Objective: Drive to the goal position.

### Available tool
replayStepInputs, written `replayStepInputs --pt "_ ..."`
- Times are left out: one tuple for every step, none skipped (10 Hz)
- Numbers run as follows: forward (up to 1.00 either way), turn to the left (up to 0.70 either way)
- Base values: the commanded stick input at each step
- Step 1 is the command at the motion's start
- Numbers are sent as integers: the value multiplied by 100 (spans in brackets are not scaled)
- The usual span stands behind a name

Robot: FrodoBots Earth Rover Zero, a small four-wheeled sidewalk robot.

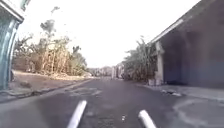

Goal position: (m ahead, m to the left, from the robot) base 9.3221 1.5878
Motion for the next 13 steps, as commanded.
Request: replayStepInputs --pt "0 0" --pt "0 0" --pt "0 0" --pt "0 0" --pt "0 0" --pt "0 0" --pt "0 0" --pt "0 0" --pt "0 0" --pt "10 0" --pt "51 0" --pt "85 0" --pt "85 0"
